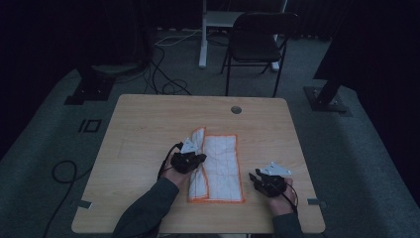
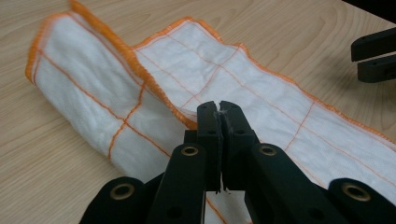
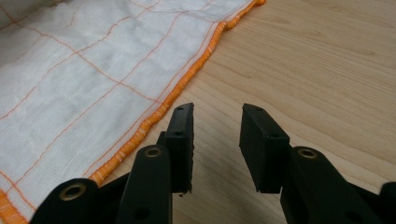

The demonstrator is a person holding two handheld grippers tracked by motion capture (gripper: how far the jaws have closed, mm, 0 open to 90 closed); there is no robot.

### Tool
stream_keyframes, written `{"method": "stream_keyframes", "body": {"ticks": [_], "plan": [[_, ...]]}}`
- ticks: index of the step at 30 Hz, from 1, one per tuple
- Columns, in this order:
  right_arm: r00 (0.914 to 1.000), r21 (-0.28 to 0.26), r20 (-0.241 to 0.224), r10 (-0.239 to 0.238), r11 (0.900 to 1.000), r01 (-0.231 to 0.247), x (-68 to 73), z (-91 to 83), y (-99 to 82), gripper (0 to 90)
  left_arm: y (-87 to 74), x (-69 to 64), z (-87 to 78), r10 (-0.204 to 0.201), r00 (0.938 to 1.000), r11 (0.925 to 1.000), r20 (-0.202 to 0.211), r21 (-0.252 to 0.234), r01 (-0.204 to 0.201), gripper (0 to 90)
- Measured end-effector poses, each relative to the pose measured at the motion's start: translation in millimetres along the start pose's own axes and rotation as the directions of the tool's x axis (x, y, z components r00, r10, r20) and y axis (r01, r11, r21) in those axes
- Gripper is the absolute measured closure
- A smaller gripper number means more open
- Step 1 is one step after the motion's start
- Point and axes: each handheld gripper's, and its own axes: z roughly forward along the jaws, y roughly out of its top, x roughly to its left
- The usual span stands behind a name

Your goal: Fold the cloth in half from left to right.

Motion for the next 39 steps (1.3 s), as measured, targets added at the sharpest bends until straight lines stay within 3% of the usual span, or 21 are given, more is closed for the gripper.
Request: {"method": "stream_keyframes", "body": {"ticks": [20,39], "plan": [[1.0000,0.004,0.000,0.002,1.0000,-0.002,-0.9,1.0,-0.7,64.4,11.6,-12.7,19.8,0.026,0.9992,0.9996,0.031,0.014,-0.026,88.8],[0.9999,0.009,0.003,0.010,0.9999,-0.010,-2.8,1.6,-2.1,63.0,32.9,-25.4,33.7,0.037,0.9977,0.9993,0.057,-0.012,-0.036,88.8]]}}
